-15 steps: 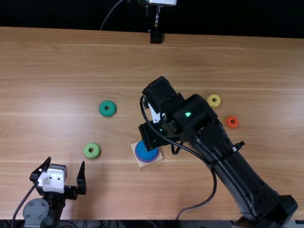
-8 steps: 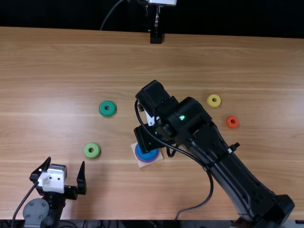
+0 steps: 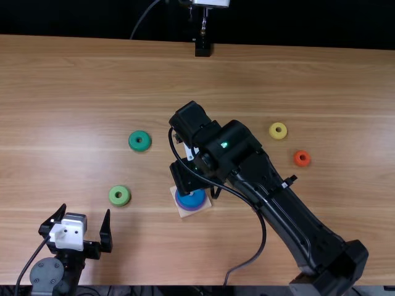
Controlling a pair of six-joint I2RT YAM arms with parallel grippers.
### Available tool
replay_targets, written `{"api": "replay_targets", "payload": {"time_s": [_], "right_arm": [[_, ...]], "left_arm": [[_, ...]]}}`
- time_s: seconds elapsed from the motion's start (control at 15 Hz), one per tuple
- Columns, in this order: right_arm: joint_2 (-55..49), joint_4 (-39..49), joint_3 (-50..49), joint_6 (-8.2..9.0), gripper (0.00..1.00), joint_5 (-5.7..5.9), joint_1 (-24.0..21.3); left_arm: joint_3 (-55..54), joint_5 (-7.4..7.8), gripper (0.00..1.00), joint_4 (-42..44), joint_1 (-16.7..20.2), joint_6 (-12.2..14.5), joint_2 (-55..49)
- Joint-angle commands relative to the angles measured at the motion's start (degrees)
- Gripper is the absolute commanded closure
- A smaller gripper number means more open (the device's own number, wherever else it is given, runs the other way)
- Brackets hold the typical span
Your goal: Build the Hanoi tower: stack the rings onto the peg from bottom to top in this color order: purple, dark blue, light blue, dark green, light green, yellow, orange.
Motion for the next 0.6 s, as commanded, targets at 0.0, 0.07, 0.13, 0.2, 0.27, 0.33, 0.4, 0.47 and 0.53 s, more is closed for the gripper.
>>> {"api": "replay_targets", "payload": {"time_s": [0.0, 0.07, 0.13, 0.2, 0.27, 0.33, 0.4, 0.47, 0.53], "right_arm": [[2.2, -0.1, 1.4, 0.25, 1.00, -0.02, 0.9], [2.3, -0.4, 1.3, 0.25, 1.00, 0.19, 0.9], [2.4, -0.3, 1.2, 0.25, 1.00, 0.19, 0.9], [2.5, -0.3, 1.3, 0.35, 1.00, 0.19, 0.9], [2.7, -0.4, 1.3, 0.35, 1.00, 0.19, 0.8], [3.3, -0.4, 1.2, 0.46, 1.00, 0.19, 0.8], [3.5, -0.6, 1.2, 0.35, 0.99, 0.19, 0.8], [3.5, -0.7, 1.2, 0.35, 0.99, 0.19, 0.8], [3.5, -0.5, 1.2, 0.46, 0.95, 0.30, 0.8]], "left_arm": [[-6.0, 0.58, 0.00, -4.3, 0.6, 0.9, -0.7], [-6.0, 0.47, 0.00, -4.3, 0.6, 0.9, -0.7], [-6.0, 0.47, 0.00, -4.3, 0.6, 0.9, -0.7], [-6.0, 0.47, 0.00, -4.3, 0.6, 0.9, -0.7], [-6.0, 0.47, 0.00, -4.3, 0.6, 0.9, -0.7], [-6.0, 0.47, 0.00, -4.3, 0.6, 0.9, -0.7], [-6.0, 0.47, 0.00, -4.3, 0.6, 0.9, -0.7], [-6.0, 0.47, 0.00, -4.3, 0.6, 0.9, -0.7], [-6.0, 0.47, 0.00, -4.3, 0.6, 0.9, -0.7]]}}
